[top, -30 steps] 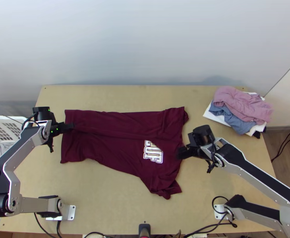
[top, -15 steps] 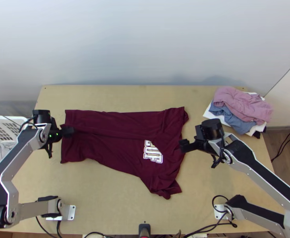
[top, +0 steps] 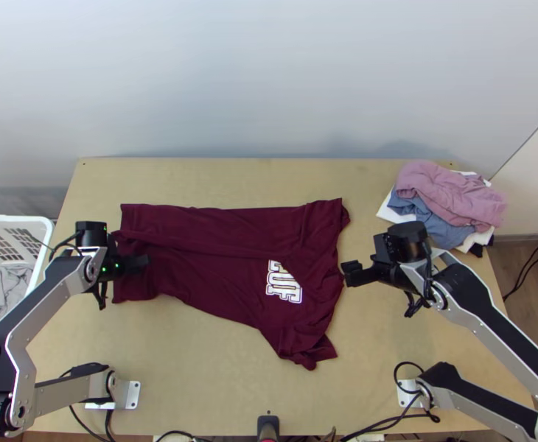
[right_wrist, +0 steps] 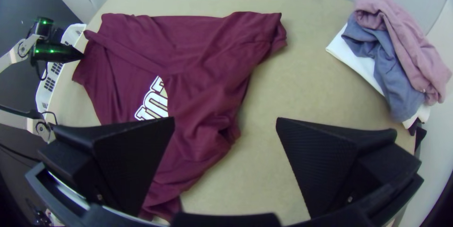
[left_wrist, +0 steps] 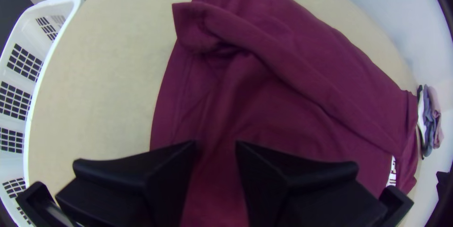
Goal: Fold the t-shirt
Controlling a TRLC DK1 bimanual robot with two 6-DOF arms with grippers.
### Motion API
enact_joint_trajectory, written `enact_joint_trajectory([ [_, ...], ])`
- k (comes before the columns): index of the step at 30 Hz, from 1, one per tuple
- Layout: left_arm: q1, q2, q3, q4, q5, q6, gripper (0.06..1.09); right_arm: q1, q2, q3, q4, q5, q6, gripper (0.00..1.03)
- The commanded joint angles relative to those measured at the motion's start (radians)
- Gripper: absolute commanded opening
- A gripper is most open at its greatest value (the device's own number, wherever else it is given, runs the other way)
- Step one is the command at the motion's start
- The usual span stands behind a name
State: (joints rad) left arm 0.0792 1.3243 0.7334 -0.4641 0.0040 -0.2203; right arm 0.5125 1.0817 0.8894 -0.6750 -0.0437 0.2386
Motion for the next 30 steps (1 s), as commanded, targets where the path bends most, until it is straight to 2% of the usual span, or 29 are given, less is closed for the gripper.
enact_joint_trajectory([
  [1, 0.013, 0.000, -0.055, 0.058, -0.018, 0.015, 0.41, -0.003, -0.029, -0.009, -0.026, -0.002, 0.007, 1.00],
  [3, 0.030, -0.002, -0.057, 0.058, -0.018, 0.032, 0.37, -0.005, -0.031, -0.007, -0.026, -0.001, 0.007, 0.99],
  [7, 0.047, -0.019, -0.058, 0.059, -0.018, 0.064, 0.10, -0.005, -0.029, -0.007, -0.028, -0.001, 0.007, 0.99],
  [11, 0.048, -0.086, -0.060, 0.015, -0.018, 0.081, 0.10, -0.005, -0.029, -0.001, -0.037, -0.001, 0.007, 0.99],
  [18, 0.051, -0.303, -0.038, -0.176, -0.007, 0.139, 0.10, 0.004, -0.034, 0.003, -0.058, -0.002, 0.004, 0.99],
  [21, 0.096, -0.332, -0.075, -0.166, -0.007, 0.160, 0.10, 0.015, -0.032, -0.001, -0.058, -0.005, 0.007, 0.99],
  [24, 0.128, -0.329, -0.089, -0.146, -0.006, 0.148, 0.18, 0.024, -0.032, 0.000, -0.058, -0.005, 0.007, 0.99],
  [25, 0.125, -0.329, -0.094, -0.146, -0.006, 0.144, 0.17, 0.026, -0.032, 0.002, -0.060, -0.005, 0.007, 0.99],
  [27, 0.110, -0.330, -0.112, -0.154, -0.006, 0.150, 0.10, 0.027, -0.031, 0.008, -0.066, -0.007, 0.007, 0.99],
  [30, 0.116, -0.332, -0.137, -0.157, -0.006, 0.164, 0.10, 0.027, -0.035, 0.008, -0.075, -0.005, 0.007, 0.99],
])
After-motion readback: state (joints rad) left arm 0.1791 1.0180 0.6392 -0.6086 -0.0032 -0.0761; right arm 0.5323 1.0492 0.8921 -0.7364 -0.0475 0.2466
